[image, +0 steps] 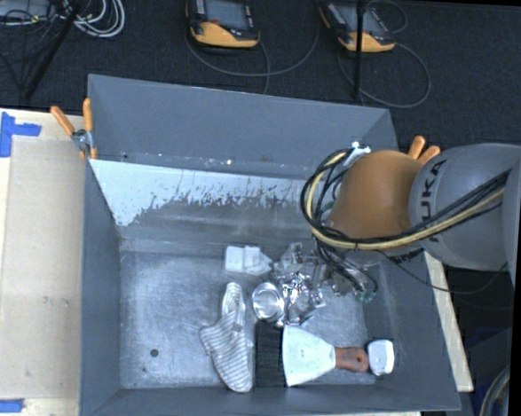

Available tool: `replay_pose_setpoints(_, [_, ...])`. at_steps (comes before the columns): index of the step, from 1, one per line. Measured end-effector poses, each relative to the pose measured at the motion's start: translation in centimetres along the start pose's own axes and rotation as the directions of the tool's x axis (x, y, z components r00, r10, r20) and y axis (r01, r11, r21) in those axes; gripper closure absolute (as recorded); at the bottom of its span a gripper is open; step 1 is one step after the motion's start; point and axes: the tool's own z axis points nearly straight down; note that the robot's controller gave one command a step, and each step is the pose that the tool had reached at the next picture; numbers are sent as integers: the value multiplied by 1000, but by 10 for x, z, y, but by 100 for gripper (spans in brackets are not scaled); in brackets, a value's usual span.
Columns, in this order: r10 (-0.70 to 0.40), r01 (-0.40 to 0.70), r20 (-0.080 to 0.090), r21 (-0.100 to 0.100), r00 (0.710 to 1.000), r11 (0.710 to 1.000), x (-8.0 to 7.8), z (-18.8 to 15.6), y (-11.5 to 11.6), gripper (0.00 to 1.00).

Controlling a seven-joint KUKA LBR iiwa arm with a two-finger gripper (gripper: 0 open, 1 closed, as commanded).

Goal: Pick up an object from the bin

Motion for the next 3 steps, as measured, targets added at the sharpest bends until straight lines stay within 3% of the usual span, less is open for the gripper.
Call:
replay_pose_setpoints(1, [0, 0, 0, 0, 1000, 1000, 0, 0, 0, 100])
replay_pose_setpoints(2, [8, -8, -11, -1, 1000, 1000, -4, -99, 8, 100])
replay_pose_setpoints(3, [9, -9, -11, -1, 1000, 1000, -4, -99, 8, 100])
